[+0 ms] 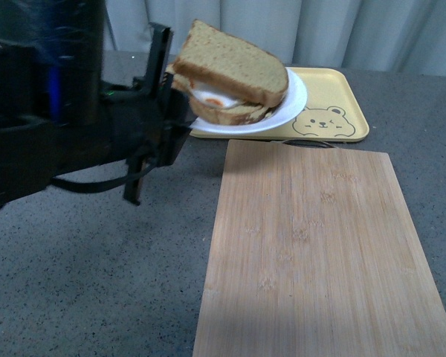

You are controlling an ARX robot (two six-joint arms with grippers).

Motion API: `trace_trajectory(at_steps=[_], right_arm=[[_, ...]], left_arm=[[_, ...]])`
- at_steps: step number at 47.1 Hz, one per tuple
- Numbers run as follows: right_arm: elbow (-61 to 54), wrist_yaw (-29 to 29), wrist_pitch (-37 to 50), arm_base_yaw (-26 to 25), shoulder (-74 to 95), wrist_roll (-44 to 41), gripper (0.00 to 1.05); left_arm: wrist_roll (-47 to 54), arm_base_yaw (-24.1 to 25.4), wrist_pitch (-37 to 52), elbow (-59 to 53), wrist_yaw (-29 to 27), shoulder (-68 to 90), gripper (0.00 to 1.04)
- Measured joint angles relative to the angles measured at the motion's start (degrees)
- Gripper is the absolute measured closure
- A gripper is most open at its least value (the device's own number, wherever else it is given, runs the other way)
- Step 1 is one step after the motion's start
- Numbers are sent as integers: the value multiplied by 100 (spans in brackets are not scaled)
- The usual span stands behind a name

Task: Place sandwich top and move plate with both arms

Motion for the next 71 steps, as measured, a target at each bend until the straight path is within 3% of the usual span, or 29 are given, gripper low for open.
trace_trajectory(at_steps=[20,46,60,69,71], right_arm=[[0,0,2,0,0,2,9],[2,0,0,0,0,2,9],[0,2,0,0,0,2,9],[0,0,2,0,0,2,9],[0,2,0,0,0,2,9]], left_arm=[[-247,-494,-1753,2844,-256,1545,101],[-168,-439,-2586,3768,-313,2114,101],[341,-350,-2455,3001,-227,1412,43],[2262,-409,-2710,2201,-1207,452,7],[2741,-448,-2579,1963,-1401,275,5]])
